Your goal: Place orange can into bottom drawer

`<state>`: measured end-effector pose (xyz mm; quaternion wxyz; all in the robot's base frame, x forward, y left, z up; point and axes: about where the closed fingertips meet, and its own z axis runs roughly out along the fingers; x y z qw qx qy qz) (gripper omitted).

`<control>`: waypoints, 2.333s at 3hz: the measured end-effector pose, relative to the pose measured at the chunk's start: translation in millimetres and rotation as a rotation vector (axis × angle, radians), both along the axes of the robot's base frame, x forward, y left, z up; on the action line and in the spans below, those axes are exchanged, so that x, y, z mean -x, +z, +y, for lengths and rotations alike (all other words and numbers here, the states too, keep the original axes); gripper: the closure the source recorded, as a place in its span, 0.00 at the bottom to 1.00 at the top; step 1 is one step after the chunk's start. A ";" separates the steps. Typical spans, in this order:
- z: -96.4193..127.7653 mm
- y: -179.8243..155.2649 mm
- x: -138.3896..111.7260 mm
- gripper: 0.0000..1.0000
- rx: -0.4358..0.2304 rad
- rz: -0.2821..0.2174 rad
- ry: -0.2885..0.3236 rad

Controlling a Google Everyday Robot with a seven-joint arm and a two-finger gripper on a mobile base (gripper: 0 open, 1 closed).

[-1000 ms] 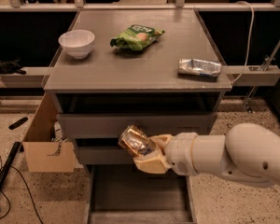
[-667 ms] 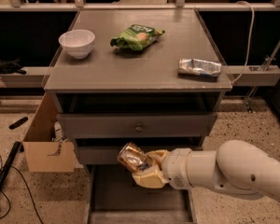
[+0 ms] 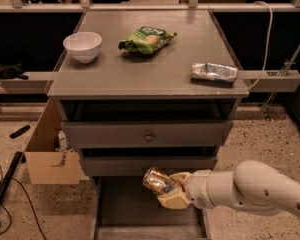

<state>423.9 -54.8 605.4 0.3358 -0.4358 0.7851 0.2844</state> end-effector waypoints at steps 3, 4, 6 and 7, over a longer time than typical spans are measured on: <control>17.2 -65.9 -1.6 1.00 0.037 0.088 0.043; 25.2 -112.6 -6.3 1.00 0.057 0.137 0.083; 32.5 -198.8 -26.5 1.00 0.098 0.212 0.123; 16.7 -223.5 -44.8 1.00 0.124 0.219 0.094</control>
Offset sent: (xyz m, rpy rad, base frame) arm 0.0044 0.0194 -0.0579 -0.0352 0.0908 0.0317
